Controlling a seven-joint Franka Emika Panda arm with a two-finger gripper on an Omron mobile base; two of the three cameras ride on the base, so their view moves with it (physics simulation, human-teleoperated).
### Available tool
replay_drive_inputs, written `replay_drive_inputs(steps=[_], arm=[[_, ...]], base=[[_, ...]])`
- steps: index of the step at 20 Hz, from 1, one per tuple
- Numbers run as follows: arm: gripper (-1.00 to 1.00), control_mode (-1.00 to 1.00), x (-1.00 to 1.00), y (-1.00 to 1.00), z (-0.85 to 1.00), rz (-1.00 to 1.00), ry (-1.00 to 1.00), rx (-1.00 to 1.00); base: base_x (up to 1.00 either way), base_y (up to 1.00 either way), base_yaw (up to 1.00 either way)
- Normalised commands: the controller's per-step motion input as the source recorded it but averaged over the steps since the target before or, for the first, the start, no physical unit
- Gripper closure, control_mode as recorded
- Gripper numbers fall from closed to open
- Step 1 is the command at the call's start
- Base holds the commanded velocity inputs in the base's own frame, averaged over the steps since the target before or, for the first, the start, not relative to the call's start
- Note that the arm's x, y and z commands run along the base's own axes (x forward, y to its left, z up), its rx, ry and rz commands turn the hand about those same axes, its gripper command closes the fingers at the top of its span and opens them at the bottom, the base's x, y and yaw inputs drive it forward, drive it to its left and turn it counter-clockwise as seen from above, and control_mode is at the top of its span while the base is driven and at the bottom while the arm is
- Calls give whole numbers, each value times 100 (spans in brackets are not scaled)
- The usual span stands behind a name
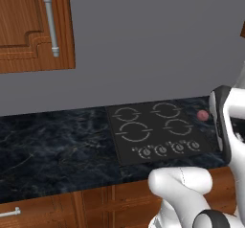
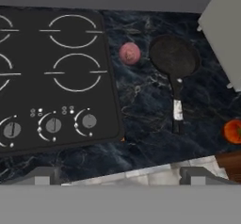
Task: Place the pan on the rear right burner on the stove. Then place the tomato and the onion in the pan and turn on the rear right burner.
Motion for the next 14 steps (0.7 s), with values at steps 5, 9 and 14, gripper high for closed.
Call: replay_drive_inputs(steps=[5,9,14], arm=[[-100,-100,0,-2,-6,-11,5,0],[-100,-100,0,-22,-1,-2,1,0],[-100,-100,0,-36,0,0,0,0]], base=[[0,0,0],[0,0,0],[0,0,0]])
